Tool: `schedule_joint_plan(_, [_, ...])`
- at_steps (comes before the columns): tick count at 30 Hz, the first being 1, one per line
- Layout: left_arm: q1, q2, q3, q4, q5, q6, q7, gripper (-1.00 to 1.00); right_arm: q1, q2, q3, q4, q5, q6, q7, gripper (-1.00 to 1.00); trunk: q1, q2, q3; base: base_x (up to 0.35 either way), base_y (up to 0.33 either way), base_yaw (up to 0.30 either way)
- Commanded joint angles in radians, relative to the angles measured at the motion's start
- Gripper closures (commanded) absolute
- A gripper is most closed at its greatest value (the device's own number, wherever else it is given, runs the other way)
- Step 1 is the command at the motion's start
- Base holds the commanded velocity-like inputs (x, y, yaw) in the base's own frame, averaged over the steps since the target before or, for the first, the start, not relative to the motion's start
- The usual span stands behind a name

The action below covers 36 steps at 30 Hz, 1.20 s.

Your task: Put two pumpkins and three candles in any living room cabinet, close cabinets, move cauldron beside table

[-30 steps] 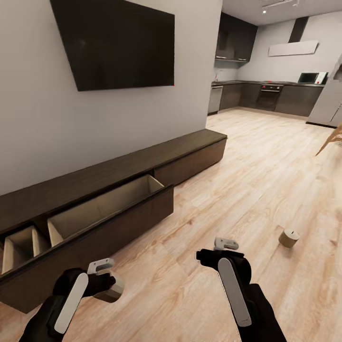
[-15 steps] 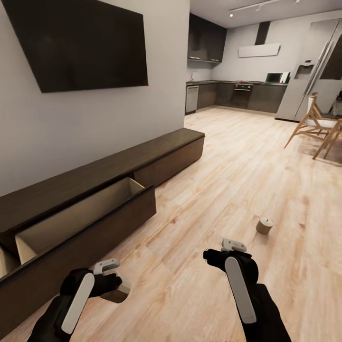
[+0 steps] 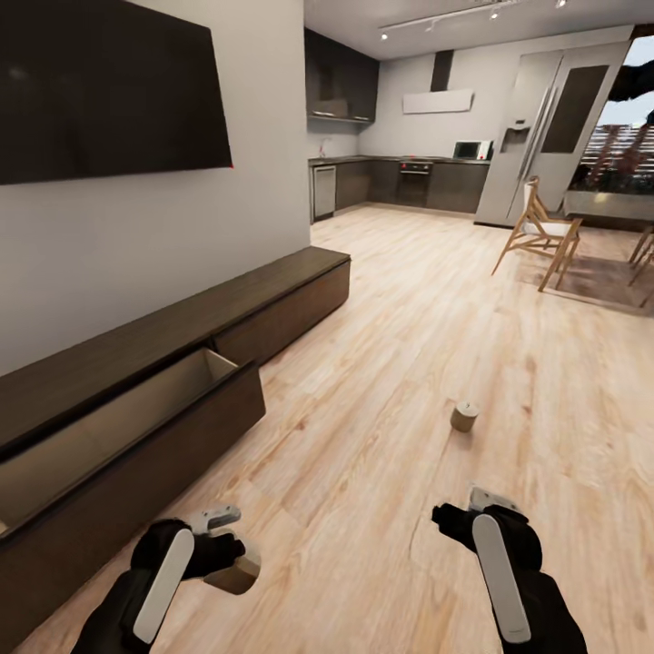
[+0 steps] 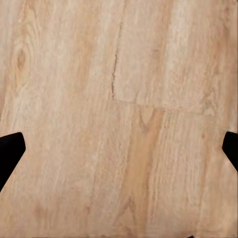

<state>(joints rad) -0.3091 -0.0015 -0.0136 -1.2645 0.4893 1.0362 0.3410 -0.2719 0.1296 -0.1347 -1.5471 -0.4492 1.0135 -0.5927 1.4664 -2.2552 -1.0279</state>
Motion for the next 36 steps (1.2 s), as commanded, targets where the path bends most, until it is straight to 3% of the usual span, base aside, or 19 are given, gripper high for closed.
schedule_joint_plan(1, [-0.001,-0.005,-0.002,0.011,0.011,0.000,0.010,1.00,0.012,-0.007,-0.008,-0.001,-0.014,-0.004,-0.009,-1.00,0.000,0.000,0.000,0.000,0.000,-0.284])
schedule_joint_plan(6, [-0.001,-0.026,-0.005,0.074,0.006,-0.004,0.009,1.00,0.078,-0.021,-0.055,-0.001,-0.015,-0.060,-0.007,-1.00,0.000,0.000,0.002,0.000,0.000,-0.284])
schedule_joint_plan(10, [-0.001,-0.028,-0.009,0.100,0.005,-0.006,0.007,1.00,0.130,-0.021,-0.059,-0.001,-0.016,-0.113,-0.007,-1.00,-0.004,0.007,0.006,0.000,0.000,-0.285])
schedule_joint_plan(11, [-0.001,-0.029,-0.018,0.106,0.004,-0.007,0.007,1.00,0.141,-0.021,-0.061,0.000,-0.016,-0.120,-0.007,-1.00,-0.008,0.014,0.010,0.000,0.000,-0.285])
schedule_joint_plan(12, [-0.001,-0.028,-0.055,0.116,0.003,-0.007,0.007,1.00,0.149,-0.022,-0.063,0.000,-0.015,-0.125,-0.007,-1.00,-0.012,0.021,0.013,0.000,0.000,-0.285])
schedule_joint_plan(15, [-0.001,-0.028,-0.100,0.123,0.001,-0.008,0.007,1.00,0.153,-0.023,-0.066,0.002,-0.016,-0.128,-0.004,-1.00,-0.023,0.042,0.022,0.000,0.000,-0.282])
schedule_joint_plan(18, [-0.001,-0.027,-0.116,0.130,-0.001,-0.008,0.008,1.00,0.156,-0.023,-0.066,0.015,-0.014,-0.130,0.029,-1.00,-0.035,0.063,0.029,0.000,0.000,-0.238])
schedule_joint_plan(28, [-0.001,-0.029,-0.122,0.140,-0.007,-0.008,0.009,1.00,0.157,-0.022,-0.057,0.139,-0.004,-0.218,0.052,-1.00,-0.073,0.133,0.046,0.000,0.000,-0.107])
schedule_joint_plan(36, [-0.001,-0.031,-0.125,0.142,-0.012,-0.018,0.008,1.00,0.157,-0.022,-0.065,0.152,-0.001,-0.224,0.051,-1.00,-0.104,0.189,0.068,0.000,0.000,-0.003])
